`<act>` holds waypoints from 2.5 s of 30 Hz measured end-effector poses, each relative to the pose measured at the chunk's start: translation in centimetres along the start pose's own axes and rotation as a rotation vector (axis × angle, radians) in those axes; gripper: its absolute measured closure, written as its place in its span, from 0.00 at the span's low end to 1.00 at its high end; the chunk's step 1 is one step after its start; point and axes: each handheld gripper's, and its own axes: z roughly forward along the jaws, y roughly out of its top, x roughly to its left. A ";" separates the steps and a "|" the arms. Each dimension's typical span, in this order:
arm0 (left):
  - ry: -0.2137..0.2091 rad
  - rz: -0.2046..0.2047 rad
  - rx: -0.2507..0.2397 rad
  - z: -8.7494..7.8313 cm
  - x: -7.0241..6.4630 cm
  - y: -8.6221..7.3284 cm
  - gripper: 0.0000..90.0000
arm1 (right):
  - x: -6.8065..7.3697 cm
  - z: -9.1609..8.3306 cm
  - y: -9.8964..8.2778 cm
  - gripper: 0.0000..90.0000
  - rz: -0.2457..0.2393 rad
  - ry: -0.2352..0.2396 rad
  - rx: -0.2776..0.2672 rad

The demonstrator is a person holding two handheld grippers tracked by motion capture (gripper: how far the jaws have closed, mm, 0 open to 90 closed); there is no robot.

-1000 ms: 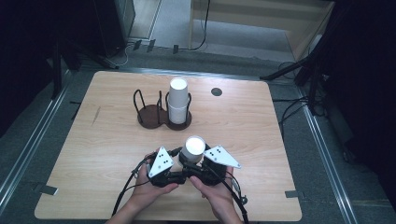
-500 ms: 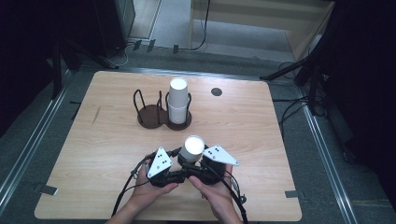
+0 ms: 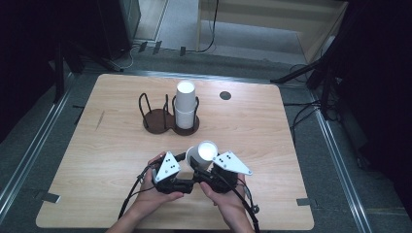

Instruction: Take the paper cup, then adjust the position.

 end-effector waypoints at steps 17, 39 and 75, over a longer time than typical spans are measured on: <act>0.005 -0.117 -0.030 -2.9 3.6 1.7 0.17 | -0.5 -0.1 -0.3 0.35 -0.352 -0.272 -0.027; -0.009 -0.064 -0.005 -3.3 3.2 2.1 0.17 | 0.6 2.4 -4.1 0.34 -0.732 -0.404 -0.024; -0.121 0.075 0.022 -3.2 0.9 2.5 0.25 | 1.0 2.4 -4.2 0.34 -0.490 0.053 0.041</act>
